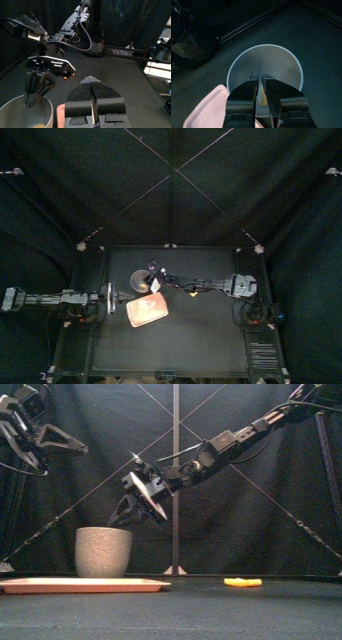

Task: Pick the chip then place it in the grey bowl
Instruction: Drop chip in the grey bowl and return to neutral

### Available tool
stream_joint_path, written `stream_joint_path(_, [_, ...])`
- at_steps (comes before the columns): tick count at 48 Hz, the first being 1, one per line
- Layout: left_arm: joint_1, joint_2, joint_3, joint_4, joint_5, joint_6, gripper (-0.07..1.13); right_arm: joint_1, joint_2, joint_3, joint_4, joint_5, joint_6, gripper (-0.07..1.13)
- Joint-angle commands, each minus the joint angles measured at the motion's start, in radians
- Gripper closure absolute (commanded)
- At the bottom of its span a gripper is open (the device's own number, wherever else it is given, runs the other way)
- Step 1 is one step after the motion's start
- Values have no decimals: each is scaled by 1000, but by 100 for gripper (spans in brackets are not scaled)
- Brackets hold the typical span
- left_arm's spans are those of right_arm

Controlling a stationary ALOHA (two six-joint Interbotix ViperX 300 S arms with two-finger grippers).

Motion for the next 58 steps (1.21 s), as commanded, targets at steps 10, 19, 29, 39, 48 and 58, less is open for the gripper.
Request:
stream_joint_path(10, [2, 5, -11, -2, -9, 3, 103, 17, -150, 74, -23, -21, 5, 47])
stream_joint_path(19, [2, 5, -8, -2, -9, 0, 103, 60, -307, 249, -20, -126, 5, 47])
stream_joint_path(29, [2, 3, -3, -15, -9, 0, 103, 126, -488, 534, -17, -322, 5, 47])
stream_joint_path(39, [0, 3, 5, -32, -9, 0, 103, 192, -643, 767, -48, -532, -5, 47])
stream_joint_path(48, [0, 5, 11, -32, -9, 0, 103, 232, -761, 904, -80, -569, 3, 47])
stream_joint_path(58, [0, 3, 11, -32, -9, 3, 103, 252, -831, 968, -84, -569, 3, 47])
